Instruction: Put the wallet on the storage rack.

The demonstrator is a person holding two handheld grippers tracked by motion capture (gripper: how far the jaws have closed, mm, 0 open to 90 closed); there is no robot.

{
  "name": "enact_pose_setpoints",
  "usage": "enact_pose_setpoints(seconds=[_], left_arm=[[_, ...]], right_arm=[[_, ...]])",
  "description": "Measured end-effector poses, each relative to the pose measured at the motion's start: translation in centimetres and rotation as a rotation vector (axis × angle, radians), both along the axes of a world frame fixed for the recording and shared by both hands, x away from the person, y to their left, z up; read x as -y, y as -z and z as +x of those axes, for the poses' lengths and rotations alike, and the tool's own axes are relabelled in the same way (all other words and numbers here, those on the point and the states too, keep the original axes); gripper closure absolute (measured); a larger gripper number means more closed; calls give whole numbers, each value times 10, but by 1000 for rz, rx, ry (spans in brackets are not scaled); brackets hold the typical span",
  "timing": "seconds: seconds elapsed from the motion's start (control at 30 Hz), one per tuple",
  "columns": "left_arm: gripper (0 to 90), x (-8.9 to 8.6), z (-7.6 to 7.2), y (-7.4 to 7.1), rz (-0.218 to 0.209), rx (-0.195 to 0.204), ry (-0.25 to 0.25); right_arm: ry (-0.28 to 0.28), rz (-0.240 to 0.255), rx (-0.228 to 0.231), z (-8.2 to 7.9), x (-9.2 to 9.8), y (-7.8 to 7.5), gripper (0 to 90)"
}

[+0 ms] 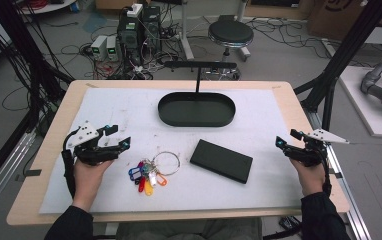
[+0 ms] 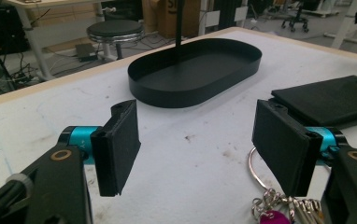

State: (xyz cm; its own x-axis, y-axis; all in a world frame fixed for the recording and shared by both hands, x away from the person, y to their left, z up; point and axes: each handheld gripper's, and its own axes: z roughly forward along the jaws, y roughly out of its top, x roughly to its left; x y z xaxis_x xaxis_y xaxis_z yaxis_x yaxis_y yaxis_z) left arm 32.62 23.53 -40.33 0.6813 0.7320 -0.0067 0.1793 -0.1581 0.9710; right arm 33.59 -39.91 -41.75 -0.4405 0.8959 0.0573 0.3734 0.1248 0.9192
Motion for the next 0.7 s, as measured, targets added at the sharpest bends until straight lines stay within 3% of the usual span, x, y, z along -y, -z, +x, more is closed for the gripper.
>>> enact_pose_setpoints(seconds=[0.1,0.2,0.27,0.37,0.4,0.5,0.7], left_arm=[[319,3,1,0,-8,-7,20],[320,11,3,-1,8,-13,50],[319,21,5,-1,15,-41,90],[349,27,7,-1,33,-51,112],[351,34,9,0,53,-66,135],[367,41,14,3,70,-112,152],[404,53,21,9,120,-162,154]], right_arm=[[0,0,-3,1,0,1,270],[-1,-13,-8,4,-1,2,270],[-1,-14,-15,5,-2,3,270],[-2,-20,-16,5,-2,3,270],[2,-19,-18,5,-2,3,270],[4,-22,-16,5,-1,3,270],[5,-26,-19,4,-2,3,270]])
